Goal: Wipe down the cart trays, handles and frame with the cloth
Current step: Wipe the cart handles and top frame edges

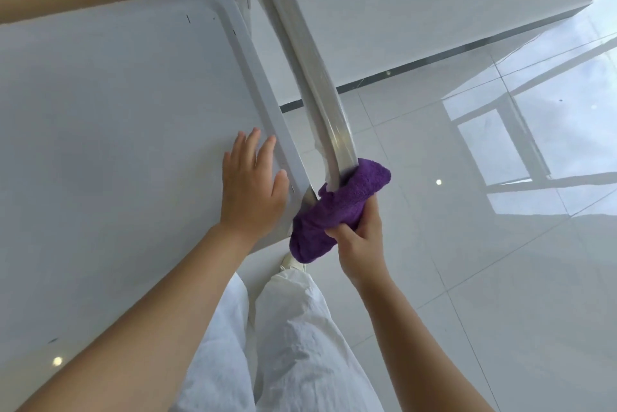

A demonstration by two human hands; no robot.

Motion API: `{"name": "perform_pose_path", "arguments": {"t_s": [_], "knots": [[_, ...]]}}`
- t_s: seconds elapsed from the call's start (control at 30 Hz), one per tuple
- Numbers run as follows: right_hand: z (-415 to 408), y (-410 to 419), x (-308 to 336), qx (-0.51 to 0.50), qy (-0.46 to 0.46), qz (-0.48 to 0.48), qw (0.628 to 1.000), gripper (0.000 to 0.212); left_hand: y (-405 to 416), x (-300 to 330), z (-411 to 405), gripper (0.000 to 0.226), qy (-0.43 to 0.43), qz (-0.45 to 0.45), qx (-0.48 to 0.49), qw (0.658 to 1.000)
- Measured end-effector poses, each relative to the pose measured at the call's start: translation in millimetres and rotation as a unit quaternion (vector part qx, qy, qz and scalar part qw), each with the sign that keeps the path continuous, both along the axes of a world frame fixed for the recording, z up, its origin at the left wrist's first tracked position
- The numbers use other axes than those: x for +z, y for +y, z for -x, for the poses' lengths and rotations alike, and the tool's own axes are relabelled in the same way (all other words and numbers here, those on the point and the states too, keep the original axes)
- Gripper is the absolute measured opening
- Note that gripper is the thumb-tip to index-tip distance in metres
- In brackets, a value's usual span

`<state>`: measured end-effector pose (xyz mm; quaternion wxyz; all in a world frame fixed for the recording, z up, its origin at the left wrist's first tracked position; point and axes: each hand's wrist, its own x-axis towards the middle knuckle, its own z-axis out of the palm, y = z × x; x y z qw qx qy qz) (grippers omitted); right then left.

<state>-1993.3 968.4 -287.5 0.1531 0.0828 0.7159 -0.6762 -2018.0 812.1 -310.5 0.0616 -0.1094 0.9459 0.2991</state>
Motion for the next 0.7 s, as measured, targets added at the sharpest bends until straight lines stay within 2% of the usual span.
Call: {"name": "perform_pose_path", "arguments": {"t_s": [0.1,0.2,0.23,0.37,0.5,0.7], "knots": [[4.0,11.4,-9.1,0.049,-0.027,0.008,0.998,0.040,3.9,-10.0,-1.2,0.063,-0.018,0.043,0.016,0.999],[8.1,12.7,-10.3,0.105,-0.015,-0.008,0.994,0.023,10.4,-19.6,-4.1,0.061,-0.023,0.119,0.006,0.993],[9.4,12.0,-8.7,0.116,-0.013,-0.010,0.993,0.024,11.6,-21.9,-4.7,0.060,-0.021,0.130,0.006,0.991],[18.1,4.7,-0.9,0.073,-0.006,-0.030,0.997,0.064,10.9,-26.6,-4.8,0.060,0.004,0.157,0.012,0.987],[23.7,-3.1,5.0,0.048,0.004,-0.067,0.997,0.077,9.4,-30.0,-3.0,0.059,0.019,0.183,0.014,0.983],[43.8,-16.7,34.7,0.035,0.014,-0.105,0.994,0.045,6.9,-30.6,-3.2,0.059,0.022,0.188,0.018,0.982]]}}
